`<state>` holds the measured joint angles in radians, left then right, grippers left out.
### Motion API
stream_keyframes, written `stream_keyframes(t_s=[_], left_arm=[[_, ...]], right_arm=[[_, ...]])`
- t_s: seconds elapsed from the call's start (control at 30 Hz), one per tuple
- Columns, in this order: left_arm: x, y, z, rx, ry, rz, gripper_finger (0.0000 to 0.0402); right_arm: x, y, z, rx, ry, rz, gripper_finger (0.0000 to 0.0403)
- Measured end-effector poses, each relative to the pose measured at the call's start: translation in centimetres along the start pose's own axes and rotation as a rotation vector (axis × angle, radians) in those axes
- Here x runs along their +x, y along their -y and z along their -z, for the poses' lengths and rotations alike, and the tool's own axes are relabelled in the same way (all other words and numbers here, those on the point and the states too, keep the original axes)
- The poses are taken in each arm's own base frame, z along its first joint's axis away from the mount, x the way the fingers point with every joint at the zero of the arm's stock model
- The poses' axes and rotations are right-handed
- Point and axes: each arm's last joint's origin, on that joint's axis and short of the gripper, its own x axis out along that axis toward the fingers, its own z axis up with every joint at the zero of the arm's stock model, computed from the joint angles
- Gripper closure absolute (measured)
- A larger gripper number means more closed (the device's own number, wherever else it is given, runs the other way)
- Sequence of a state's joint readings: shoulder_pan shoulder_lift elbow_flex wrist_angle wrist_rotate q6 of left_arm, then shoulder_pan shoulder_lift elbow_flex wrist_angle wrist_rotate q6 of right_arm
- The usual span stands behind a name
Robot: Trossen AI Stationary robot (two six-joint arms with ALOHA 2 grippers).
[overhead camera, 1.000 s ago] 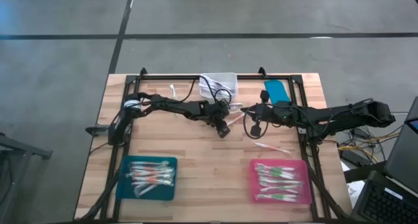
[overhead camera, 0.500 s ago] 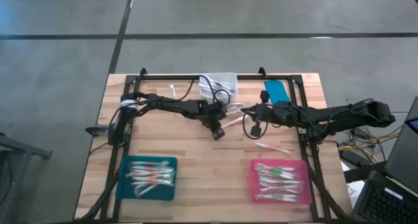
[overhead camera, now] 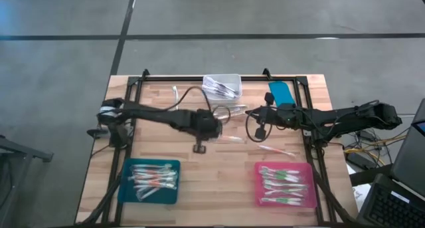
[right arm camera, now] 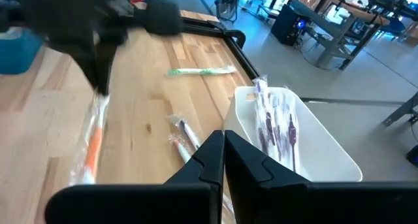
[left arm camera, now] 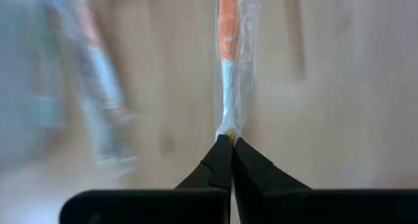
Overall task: Pick & Place Toothbrushes
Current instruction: Put the violet toothbrush into the white bin
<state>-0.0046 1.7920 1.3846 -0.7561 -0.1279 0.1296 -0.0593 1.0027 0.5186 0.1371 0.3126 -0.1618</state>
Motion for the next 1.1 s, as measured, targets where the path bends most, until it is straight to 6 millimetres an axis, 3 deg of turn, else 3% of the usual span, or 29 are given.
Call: stream_keyframes(t_s=[0.27, 0.37, 0.5, 0.77, 0.93, 1.1], left_arm=[[-2.7, 5.1, 0.3, 0.818, -0.204, -0.502, 0.0399], [-2.9, 5.8, 0.0, 1.077, -0.315, -0.633, 0.0396], [-3.1, 5.7, -0.6, 1.280, -0.390, -0.689, 0.0397], [-3.7, 5.2, -2.4, 1.504, -0.519, -0.852, 0.0395], [-4.2, 4.8, -3.6, 1.464, -0.484, -0.938, 0.0397], [-4.5, 4.1, -4.1, 1.432, -0.472, -0.960, 0.0395]], right_arm=[[0.0, 0.0, 0.0, 0.102, 0.000, -0.013, 0.0394], [0.0, -0.2, 0.0, 0.141, 0.004, -0.055, 0.0394], [0.0, -0.4, 0.0, 0.189, 0.008, -0.129, 0.0394], [0.0, -0.5, -0.1, 0.307, 0.001, -0.162, 0.0394], [0.0, -0.5, 0.0, 0.307, 0.000, -0.165, 0.0389], [-0.1, -0.6, -0.1, 0.306, 0.000, -0.200, 0.0356]])
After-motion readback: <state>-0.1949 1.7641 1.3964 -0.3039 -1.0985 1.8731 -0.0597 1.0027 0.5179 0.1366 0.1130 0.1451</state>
